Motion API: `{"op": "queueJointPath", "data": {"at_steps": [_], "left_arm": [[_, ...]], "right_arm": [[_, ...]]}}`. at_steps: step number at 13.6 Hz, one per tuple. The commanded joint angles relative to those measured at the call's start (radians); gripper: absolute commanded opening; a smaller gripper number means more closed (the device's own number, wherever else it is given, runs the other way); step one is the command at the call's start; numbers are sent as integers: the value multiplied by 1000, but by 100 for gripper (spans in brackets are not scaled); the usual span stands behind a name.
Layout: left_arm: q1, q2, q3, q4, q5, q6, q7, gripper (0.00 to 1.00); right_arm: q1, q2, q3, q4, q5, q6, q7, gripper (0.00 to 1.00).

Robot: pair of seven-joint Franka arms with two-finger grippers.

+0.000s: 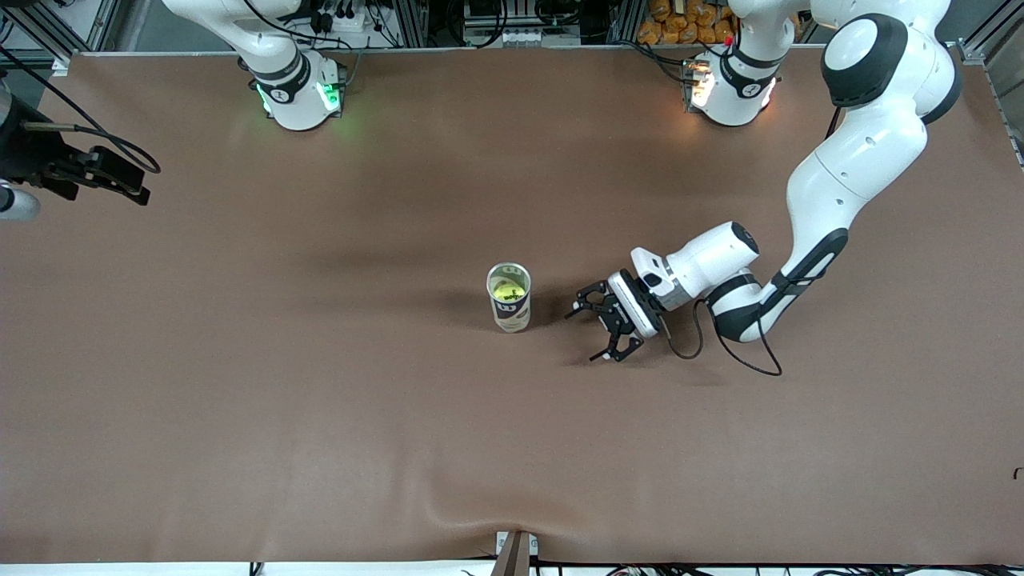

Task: Insert tennis ball vertically with right arm

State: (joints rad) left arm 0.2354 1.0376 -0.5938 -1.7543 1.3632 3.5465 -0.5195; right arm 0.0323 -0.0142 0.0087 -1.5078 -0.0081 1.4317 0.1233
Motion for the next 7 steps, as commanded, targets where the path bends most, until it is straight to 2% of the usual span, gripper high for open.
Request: {"op": "queueJointPath", "data": {"at_steps": [1,4,7], "left_arm": [[-7,-25,2,94,1,-73,-167,100],[-45,-24,2,195,-102,-222,-267,100],[-183,-11,5,335,-362,-409,-263,100]], "right_arm": [[-17,0,14,23,-20,-22,-20,100],[-17,-1,14,23,-12,-22,-16,100],[-17,2,16,23,-3,-11,-19,100]]}}
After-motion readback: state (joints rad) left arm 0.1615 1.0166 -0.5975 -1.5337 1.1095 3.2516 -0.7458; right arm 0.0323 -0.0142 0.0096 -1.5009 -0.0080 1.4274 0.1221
